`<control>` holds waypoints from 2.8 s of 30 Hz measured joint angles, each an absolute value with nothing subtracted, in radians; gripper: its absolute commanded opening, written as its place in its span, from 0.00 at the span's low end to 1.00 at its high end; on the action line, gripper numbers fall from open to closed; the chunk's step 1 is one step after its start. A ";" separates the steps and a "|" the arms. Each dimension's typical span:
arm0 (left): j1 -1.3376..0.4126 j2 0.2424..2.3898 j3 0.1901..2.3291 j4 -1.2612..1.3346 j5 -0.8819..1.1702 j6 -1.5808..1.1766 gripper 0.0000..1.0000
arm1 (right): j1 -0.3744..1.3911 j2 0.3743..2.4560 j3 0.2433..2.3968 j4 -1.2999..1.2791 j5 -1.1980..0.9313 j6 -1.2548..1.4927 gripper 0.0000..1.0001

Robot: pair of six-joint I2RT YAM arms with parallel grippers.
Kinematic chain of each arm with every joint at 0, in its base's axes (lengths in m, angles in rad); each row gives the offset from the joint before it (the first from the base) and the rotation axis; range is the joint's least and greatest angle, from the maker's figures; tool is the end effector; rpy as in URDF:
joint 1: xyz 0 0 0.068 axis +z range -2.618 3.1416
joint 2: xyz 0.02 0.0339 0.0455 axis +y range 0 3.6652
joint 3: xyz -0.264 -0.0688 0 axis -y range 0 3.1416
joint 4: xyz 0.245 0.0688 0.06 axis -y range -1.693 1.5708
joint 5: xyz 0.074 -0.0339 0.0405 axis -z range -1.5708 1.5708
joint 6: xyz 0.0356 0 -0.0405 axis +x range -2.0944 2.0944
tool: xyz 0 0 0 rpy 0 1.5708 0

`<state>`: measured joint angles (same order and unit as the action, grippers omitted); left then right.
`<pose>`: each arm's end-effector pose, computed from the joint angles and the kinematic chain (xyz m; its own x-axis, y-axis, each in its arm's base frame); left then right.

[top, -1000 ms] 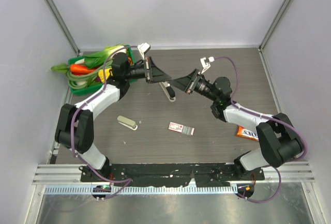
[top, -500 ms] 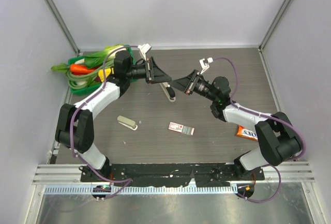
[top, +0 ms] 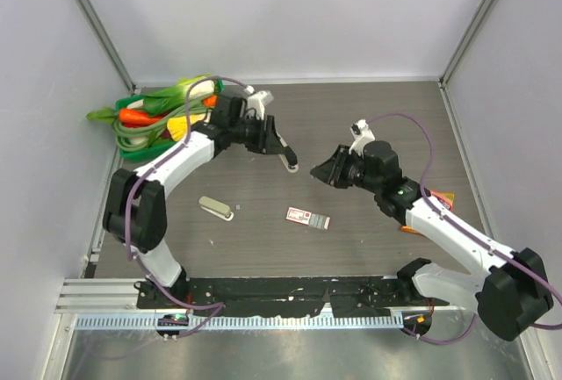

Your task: Unload the staples from the stapler

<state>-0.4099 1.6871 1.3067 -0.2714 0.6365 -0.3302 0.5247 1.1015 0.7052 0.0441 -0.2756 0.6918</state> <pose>0.3419 -0.1716 0.2782 -0.7707 0.0506 -0.6351 0.5327 0.5980 -0.5988 0.2127 0.1343 0.2724 -0.6785 0.3166 -0.6629 -0.3510 0.6531 0.6711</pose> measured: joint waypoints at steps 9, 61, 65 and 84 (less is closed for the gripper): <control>-0.655 1.784 1.229 -0.316 0.475 -0.108 0.38 | 0.529 0.984 0.675 -0.299 -0.101 0.638 0.11; -0.833 1.773 1.042 -0.239 0.216 0.065 0.37 | 0.611 1.072 0.611 -0.340 0.042 0.550 0.11; -0.804 1.768 1.074 -0.290 0.212 0.086 0.33 | 0.720 1.129 0.624 -0.345 0.108 0.523 0.11; -0.675 1.689 1.126 -0.471 0.336 0.113 0.34 | 0.965 1.329 0.715 -0.368 0.396 0.506 0.11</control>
